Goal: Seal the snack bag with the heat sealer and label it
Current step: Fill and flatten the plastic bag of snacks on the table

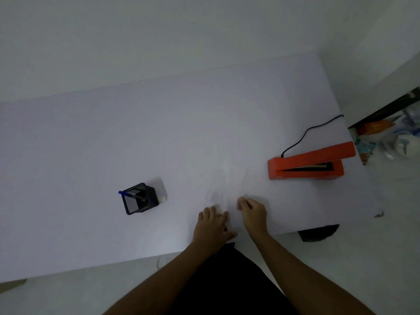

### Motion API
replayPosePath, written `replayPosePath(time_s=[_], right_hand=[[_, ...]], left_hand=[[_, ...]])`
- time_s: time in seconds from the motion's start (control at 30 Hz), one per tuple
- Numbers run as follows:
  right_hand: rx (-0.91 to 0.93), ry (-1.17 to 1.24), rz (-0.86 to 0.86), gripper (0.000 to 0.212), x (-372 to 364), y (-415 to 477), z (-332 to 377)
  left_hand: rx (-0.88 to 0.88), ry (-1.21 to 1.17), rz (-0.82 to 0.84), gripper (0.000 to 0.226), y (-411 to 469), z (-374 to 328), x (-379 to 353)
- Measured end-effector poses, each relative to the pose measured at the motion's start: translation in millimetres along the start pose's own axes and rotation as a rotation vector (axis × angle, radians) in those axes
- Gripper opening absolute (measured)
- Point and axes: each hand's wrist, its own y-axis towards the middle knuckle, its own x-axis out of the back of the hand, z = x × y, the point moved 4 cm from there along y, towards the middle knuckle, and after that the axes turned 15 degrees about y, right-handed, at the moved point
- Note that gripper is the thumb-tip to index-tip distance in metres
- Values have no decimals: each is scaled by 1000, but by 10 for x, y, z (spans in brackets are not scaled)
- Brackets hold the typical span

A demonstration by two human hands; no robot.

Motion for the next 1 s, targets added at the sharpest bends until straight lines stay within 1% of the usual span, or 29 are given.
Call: replayPosePath(time_s=[0.07, 0.13, 0.27, 0.37, 0.43, 0.47, 0.5, 0.53, 0.57, 0.63, 0.7, 0.77, 0.87, 0.93, 1.0], right_hand=[[11, 108, 45, 25, -28, 32, 51], [40, 166, 74, 23, -72, 51, 118], [156, 236, 1, 24, -120, 52, 303], [269, 244, -36, 23, -144, -33, 486], [409, 207, -8, 22, -156, -125, 612], [468, 190, 33, 22, -175, -169, 642], [482, 193, 89, 22, -208, -189, 630], [438, 221, 164, 24, -253, -181, 583], [357, 257, 238, 26, -306, -157, 508], [141, 335, 347, 31, -398, -100, 313], [-88, 439, 394, 33, -481, -50, 130], [-255, 510, 394, 34, -528, -1, -9], [-381, 556, 338, 35, -547, 120, -114], [-409, 519, 331, 36, -557, 206, -104], [-392, 472, 344, 37, -568, 279, -47]], left_hand=[[-1, 15, 53, 89, -5, -36, -48], [5, 25, 74, 92, -20, -54, -66], [-3, 50, 104, 92, -46, -36, -66], [-14, 52, 135, 96, -41, -19, -82], [-23, 66, 132, 97, -37, -27, -97], [-25, 71, 127, 97, -33, -33, -108], [-25, 75, 122, 98, -27, -36, -119], [-22, 77, 118, 98, -22, -35, -127], [-19, 74, 116, 98, -15, -34, -137], [-17, 73, 120, 99, -7, -33, -138], [-22, 85, 127, 102, -3, -39, -125], [-21, 91, 135, 107, 0, -42, -130], [-22, 71, 131, 114, 14, -47, -147], [-25, 64, 146, 114, 21, -37, -150], [-29, 72, 160, 113, 24, -26, -142]])
